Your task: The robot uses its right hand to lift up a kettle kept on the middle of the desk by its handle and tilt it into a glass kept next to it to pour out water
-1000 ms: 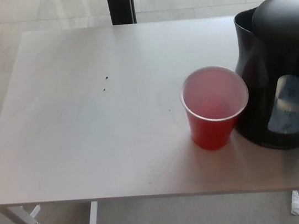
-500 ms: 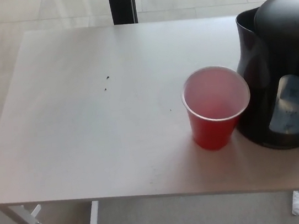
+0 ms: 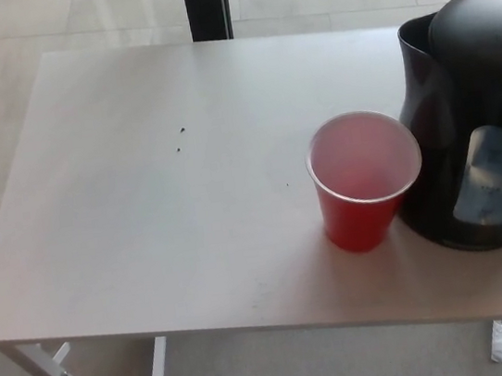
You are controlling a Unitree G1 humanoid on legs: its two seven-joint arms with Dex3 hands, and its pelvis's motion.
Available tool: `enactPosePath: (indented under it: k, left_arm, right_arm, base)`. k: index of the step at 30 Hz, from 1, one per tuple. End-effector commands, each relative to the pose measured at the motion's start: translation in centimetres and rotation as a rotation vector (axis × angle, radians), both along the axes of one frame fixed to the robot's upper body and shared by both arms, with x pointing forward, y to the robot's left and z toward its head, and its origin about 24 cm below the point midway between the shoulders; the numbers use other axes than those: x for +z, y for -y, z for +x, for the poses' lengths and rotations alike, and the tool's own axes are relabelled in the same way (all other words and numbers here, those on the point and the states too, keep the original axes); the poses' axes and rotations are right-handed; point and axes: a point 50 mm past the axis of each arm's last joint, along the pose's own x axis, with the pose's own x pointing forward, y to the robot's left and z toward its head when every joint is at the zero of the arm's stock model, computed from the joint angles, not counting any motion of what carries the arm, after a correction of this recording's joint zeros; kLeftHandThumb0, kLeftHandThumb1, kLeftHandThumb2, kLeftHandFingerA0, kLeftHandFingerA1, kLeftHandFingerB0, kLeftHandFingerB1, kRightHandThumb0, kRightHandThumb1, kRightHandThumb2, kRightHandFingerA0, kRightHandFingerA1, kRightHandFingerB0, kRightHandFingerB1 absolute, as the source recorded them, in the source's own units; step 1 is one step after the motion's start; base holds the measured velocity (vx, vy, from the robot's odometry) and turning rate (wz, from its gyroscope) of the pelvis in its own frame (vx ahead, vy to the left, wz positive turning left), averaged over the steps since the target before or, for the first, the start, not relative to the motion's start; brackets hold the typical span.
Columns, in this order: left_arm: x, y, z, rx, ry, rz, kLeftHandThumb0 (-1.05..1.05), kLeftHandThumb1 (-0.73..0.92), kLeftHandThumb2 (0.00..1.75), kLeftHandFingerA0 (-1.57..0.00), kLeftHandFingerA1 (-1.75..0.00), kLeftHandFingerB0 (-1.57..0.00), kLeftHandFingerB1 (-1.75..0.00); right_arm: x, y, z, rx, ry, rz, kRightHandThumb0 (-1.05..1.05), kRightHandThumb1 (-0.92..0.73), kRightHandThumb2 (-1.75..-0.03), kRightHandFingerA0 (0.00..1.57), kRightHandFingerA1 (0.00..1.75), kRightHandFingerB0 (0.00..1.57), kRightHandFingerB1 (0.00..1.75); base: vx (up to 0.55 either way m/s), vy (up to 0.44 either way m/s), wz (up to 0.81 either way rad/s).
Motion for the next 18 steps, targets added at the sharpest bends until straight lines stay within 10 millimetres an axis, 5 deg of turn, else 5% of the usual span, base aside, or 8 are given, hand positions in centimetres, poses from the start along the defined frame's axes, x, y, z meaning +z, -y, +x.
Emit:
enactPosePath:
  k: [1,2,3,11,12,13,14,18]
  left_arm:
    - [-0.3,-0.2,-0.7,0.033,0.015,-0.014,-1.05,0.24,1.05,-0.65,-0.52,-0.27,-1.28]
    - [-0.5,-0.2,-0.8,0.048,0.017,-0.022,-0.34,-0.24,0.75,-0.57,-0.71,-0.53,-0.88]
    - [-0.5,-0.1,-0.8,0.045,0.015,-0.017,-1.05,0.24,1.07,-0.64,-0.50,-0.30,-1.26]
    - [-0.5,-0.7,-1.5,0.060,0.001,-0.007,-1.05,0.24,1.10,-0.67,-0.47,-0.27,-1.27]
    - [-0.4,-0.7,-1.5,0.064,-0.007,-0.001,-1.05,0.25,1.10,-0.70,-0.46,-0.28,-1.26]
    - [-0.4,-0.7,-1.5,0.061,-0.008,-0.001,-1.05,0.24,1.11,-0.70,-0.47,-0.29,-1.29]
    - [-0.4,-0.6,-1.5,0.057,0.001,-0.004,-1.05,0.26,1.11,-0.70,-0.51,-0.30,-1.27]
    - [-0.4,-0.8,-2.0,0.066,-0.008,-0.007,-1.05,0.23,1.13,-0.73,-0.51,-0.23,-1.31]
  right_arm:
    - [4.1,4.8,-6.4,0.163,0.130,0.267,-0.68,-0.40,-0.77,0.32,0.51,0.12,0.38]
    - [4.1,7.6,-8.7,-0.011,0.196,0.239,-0.66,-0.54,-0.57,0.56,0.47,0.35,0.35]
    - [4.0,8.7,-9.6,-0.112,0.237,0.270,-0.65,-0.40,-0.78,0.54,0.58,0.38,0.48]
    - [0.9,13.0,-14.6,-0.816,0.451,0.460,-0.62,-0.62,-0.59,0.80,0.57,0.41,0.41]
    - [0.2,13.2,-14.8,-0.854,0.474,0.497,-0.60,-0.65,-0.60,0.79,1.33,0.41,0.42]
    - [-0.9,13.3,-15.1,-0.867,0.462,0.517,-0.60,-0.54,-0.94,0.83,0.87,0.25,0.52]
    - [-1.8,13.3,-15.4,-0.887,0.444,0.530,-0.59,-0.71,-0.61,0.66,0.58,0.32,0.39]
    - [-4.8,13.1,-15.4,-0.995,0.376,0.614,-0.53,-0.70,-0.61,0.70,0.55,0.30,0.41]
  base:
    - [0.00,0.000,0.00]
    - [0.00,0.000,0.00]
    - [0.00,0.000,0.00]
    - [0.00,0.000,0.00]
    - [0.00,0.000,0.00]
    - [0.00,0.000,0.00]
    - [0.00,0.000,0.00]
    - [0.00,0.000,0.00]
